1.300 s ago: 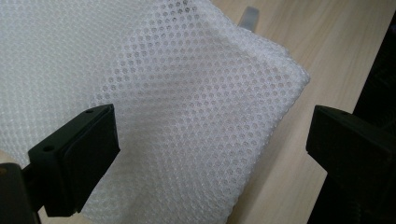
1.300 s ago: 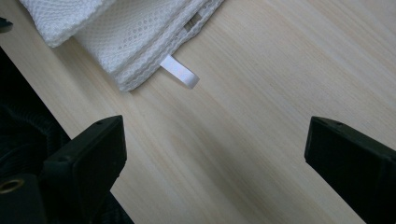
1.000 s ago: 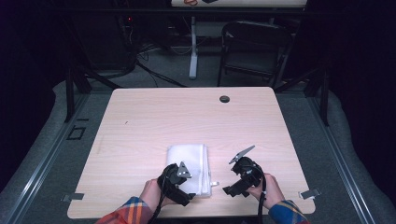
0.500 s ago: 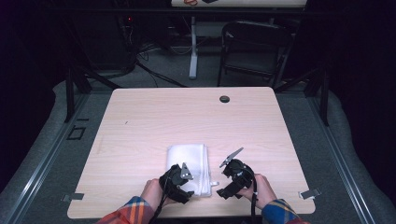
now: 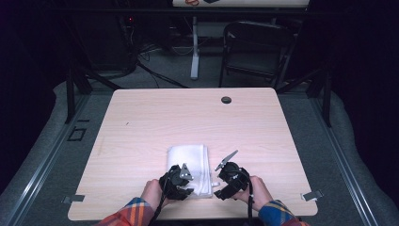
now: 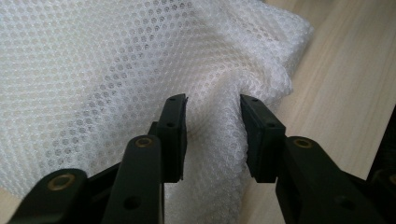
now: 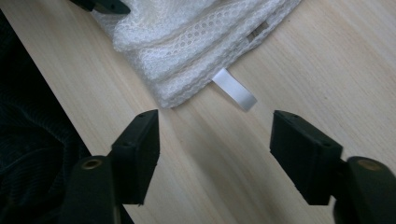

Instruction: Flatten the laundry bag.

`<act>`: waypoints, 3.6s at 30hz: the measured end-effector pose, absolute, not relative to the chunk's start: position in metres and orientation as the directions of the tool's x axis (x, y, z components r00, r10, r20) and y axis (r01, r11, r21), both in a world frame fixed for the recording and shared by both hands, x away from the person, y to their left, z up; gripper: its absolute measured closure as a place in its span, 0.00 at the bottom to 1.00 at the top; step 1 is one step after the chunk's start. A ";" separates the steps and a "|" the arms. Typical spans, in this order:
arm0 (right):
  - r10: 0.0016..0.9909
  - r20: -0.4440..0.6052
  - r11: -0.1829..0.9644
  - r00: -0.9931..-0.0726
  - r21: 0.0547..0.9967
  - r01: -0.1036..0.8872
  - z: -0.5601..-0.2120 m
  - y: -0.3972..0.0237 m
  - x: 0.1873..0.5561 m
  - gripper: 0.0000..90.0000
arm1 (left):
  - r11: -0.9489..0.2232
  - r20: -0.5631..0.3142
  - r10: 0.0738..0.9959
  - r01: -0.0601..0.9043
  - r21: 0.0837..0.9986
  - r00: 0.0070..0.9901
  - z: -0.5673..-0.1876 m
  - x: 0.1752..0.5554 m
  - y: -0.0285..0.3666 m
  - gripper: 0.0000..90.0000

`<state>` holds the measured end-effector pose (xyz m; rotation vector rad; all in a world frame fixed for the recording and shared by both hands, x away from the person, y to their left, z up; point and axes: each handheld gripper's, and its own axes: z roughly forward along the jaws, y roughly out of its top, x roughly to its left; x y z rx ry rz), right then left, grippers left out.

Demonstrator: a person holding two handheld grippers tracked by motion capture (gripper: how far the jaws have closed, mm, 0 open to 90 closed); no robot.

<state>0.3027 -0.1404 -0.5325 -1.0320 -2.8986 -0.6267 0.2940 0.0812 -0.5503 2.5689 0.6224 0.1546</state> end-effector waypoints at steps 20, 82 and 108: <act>0.568 0.130 0.702 -0.813 0.438 0.561 -0.540 -0.109 0.306 1.00 | -0.746 0.001 0.460 0.386 0.542 0.888 -0.542 0.294 0.087 0.92; 0.602 0.088 0.707 -0.793 0.403 0.581 -0.554 -0.104 0.312 1.00 | -0.642 0.055 0.590 0.427 0.637 0.806 -0.511 0.292 0.128 0.93; 0.611 0.116 0.694 -0.783 0.398 0.600 -0.554 -0.112 0.315 1.00 | -0.626 0.050 0.618 0.454 0.634 0.784 -0.503 0.291 0.152 0.93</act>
